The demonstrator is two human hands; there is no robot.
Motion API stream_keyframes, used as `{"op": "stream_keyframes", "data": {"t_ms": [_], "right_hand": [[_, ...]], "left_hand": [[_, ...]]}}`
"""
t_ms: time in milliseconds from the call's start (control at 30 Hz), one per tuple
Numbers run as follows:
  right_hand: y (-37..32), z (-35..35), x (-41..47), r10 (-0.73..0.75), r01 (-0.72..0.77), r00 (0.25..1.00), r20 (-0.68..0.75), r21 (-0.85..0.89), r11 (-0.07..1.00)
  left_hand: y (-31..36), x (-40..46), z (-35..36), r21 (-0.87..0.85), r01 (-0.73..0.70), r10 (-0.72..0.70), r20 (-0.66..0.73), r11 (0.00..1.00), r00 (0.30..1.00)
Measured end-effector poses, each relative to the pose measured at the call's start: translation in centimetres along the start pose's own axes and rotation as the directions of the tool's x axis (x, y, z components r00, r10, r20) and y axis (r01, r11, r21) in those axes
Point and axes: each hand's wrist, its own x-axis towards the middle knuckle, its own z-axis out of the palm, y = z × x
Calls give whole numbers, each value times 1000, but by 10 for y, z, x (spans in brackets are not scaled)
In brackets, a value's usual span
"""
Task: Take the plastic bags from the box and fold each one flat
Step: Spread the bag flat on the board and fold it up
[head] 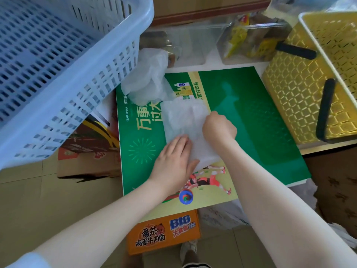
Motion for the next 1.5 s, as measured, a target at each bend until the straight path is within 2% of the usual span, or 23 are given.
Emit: {"op": "stream_keyframes", "data": {"t_ms": [167, 367, 500, 567, 700, 767, 833, 900, 1067, 1133, 1267, 1367, 1500], "right_hand": [[6, -2, -1, -83, 86, 995, -57, 57, 995], [8, -10, -26, -56, 53, 998, 18, 146, 988], [22, 5, -55, -111, 105, 994, 9, 242, 965], [27, 14, -61, -139, 135, 990, -6, 274, 952], [28, 16, -54, -97, 104, 995, -36, 326, 940], [26, 16, -50, -74, 80, 997, -32, 335, 939], [24, 16, -49, -54, 59, 998, -26, 364, 929], [27, 16, -50, -57, 64, 998, -29, 400, 914], [49, 27, -63, -16, 53, 997, -75, 528, 848], [55, 32, -70, 9, 48, 994, -110, 500, 865], [59, 37, -75, -4, 70, 975, -224, 287, 955], [55, 39, -74, -4, 57, 968, -252, 202, 978], [53, 38, -73, -8, 47, 977, -215, 178, 983]], "left_hand": [[-10, -1, 4, 72, 51, -49, -28, 996, 998], [-13, 3, 8, 198, 81, -68, -72, 977, 995], [-13, 6, 8, 234, 85, -77, -42, 969, 996], [-12, 12, 3, 223, 84, -74, -53, 971, 996], [7, 33, -14, 47, 164, -159, -104, 985, 982], [14, 48, -15, 47, 88, -82, -130, 995, 988], [10, 62, -12, 113, -16, 23, -59, 993, 998], [-3, 73, -6, 144, -49, 46, 25, 988, 999], [-17, 78, -1, 228, -117, 95, 106, 967, 990], [-17, 78, 1, 252, -124, 99, 108, 960, 989], [-16, 80, 2, 275, -111, 77, 133, 955, 988], [-14, 80, -4, 274, -109, 73, 140, 955, 988], [-3, 52, -11, 270, -138, 161, -62, 953, 985]]}}
